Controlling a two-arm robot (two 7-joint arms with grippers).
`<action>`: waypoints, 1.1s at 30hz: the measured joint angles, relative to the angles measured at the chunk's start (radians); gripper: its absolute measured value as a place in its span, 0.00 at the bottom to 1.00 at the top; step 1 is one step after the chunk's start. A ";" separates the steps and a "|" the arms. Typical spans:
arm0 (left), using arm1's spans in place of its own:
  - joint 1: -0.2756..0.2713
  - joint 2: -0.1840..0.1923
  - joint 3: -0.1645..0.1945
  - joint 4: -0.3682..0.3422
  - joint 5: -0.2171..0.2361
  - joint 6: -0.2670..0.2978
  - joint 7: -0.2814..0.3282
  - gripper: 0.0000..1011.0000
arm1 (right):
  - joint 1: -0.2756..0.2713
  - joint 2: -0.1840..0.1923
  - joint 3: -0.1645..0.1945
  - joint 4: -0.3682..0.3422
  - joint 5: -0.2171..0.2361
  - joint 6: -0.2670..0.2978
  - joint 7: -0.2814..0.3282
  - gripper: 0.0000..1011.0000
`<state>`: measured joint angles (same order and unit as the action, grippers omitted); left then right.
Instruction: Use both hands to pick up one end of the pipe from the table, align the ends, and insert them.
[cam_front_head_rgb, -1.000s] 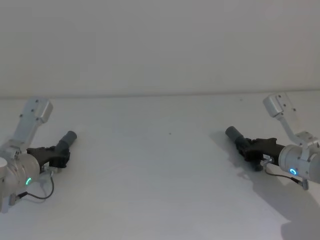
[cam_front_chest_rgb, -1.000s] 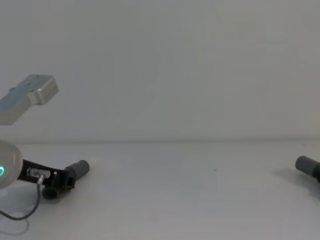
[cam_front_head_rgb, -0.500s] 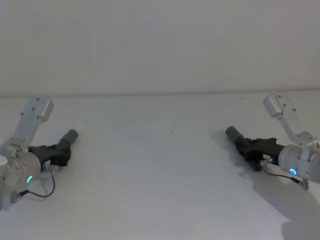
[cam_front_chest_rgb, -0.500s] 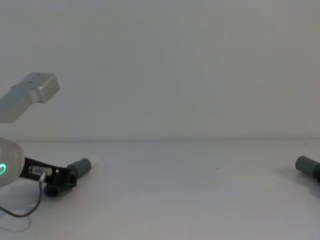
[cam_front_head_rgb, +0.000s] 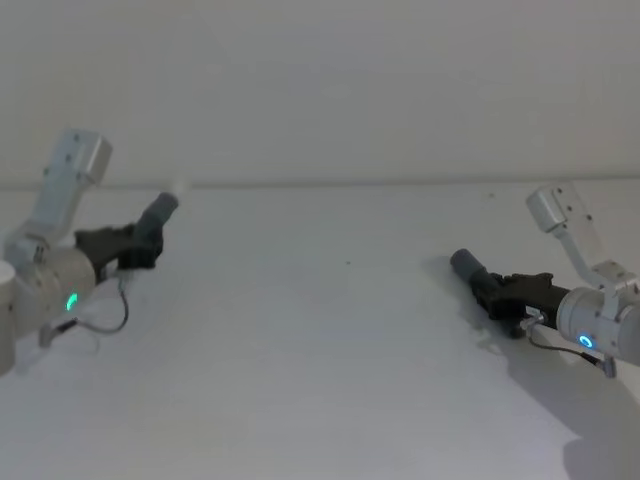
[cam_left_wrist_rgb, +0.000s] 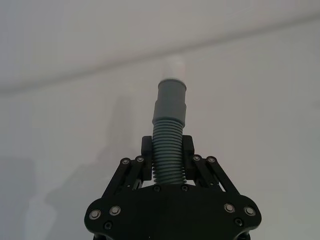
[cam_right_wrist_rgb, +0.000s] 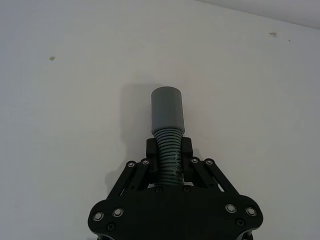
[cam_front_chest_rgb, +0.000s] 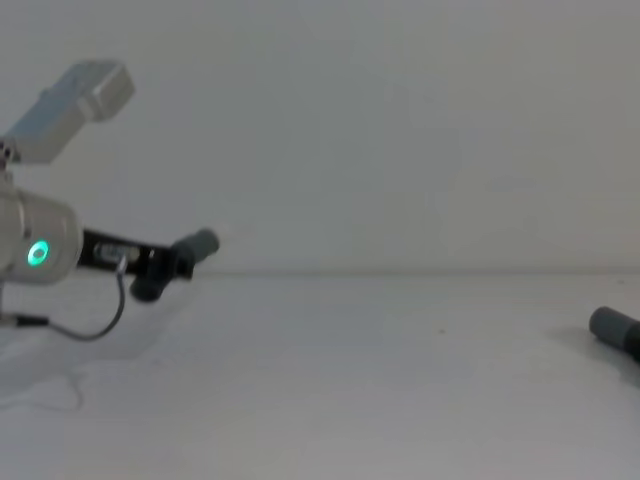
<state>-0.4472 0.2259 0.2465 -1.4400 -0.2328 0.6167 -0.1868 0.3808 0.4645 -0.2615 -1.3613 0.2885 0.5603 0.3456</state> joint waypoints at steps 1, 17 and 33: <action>-0.013 -0.002 0.000 0.005 -0.005 -0.017 -0.011 0.31 | 0.000 0.000 0.000 0.000 0.000 0.001 0.000 0.24; -0.263 -0.026 0.026 0.209 -0.051 -0.221 -0.207 0.31 | 0.063 0.010 -0.038 0.035 -0.033 -0.032 0.045 0.24; -0.499 -0.042 0.076 0.481 -0.099 -0.420 -0.483 0.31 | 0.228 0.050 -0.150 0.105 -0.117 -0.164 0.195 0.24</action>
<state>-0.9458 0.1839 0.3225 -0.9592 -0.3317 0.1964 -0.6698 0.6090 0.5141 -0.4115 -1.2559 0.1712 0.3962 0.5405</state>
